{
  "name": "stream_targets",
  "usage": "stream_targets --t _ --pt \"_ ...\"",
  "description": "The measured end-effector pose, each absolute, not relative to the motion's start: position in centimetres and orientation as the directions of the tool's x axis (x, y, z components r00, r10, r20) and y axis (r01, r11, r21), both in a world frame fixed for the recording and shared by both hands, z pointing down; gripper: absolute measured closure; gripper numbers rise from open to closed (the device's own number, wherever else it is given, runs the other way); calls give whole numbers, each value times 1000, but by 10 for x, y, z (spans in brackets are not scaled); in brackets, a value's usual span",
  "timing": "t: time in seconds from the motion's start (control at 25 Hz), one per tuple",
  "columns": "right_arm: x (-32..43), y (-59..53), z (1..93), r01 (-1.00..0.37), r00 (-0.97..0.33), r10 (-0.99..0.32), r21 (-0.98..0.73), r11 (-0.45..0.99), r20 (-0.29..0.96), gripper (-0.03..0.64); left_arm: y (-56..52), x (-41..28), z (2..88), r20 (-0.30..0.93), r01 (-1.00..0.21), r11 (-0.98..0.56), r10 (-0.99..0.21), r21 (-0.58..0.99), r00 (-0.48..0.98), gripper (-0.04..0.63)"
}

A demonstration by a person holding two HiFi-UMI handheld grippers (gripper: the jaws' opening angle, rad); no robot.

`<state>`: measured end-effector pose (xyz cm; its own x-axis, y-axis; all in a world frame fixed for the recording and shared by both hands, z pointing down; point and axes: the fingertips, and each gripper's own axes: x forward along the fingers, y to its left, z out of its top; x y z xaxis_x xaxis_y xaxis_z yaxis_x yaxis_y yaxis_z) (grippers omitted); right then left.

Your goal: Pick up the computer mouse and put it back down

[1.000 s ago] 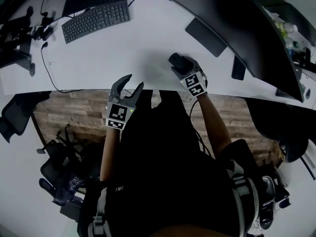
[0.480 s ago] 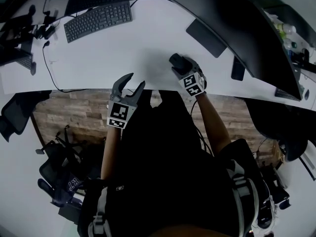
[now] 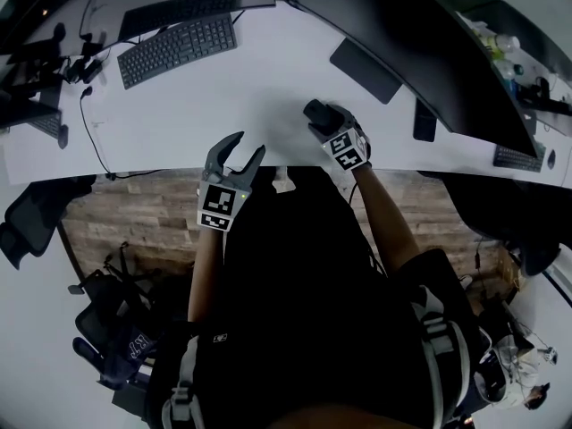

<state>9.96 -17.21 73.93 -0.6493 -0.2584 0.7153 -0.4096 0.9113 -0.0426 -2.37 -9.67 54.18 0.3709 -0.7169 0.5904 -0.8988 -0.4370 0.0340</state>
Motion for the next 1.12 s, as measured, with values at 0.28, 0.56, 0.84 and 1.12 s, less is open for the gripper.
stream_targets --t 0.28,0.56,0.84,1.12 --pt "99 -172 737 -402 -671 -250 -58 914 698 299 -107 -30 523 544 -901 -434 -753 11 370 390" --pt "94 -178 727 -408 -676 -276 -35 912 683 273 -111 -37 510 516 -902 -433 -774 -8 367 390" --pt "92 -182 707 -415 -687 -297 -22 910 664 272 -118 -44 502 483 -906 -422 -796 -14 364 390" --pt "89 -183 684 -450 -690 -339 -12 893 639 267 -122 -55 498 459 -903 -431 -803 -8 379 390"
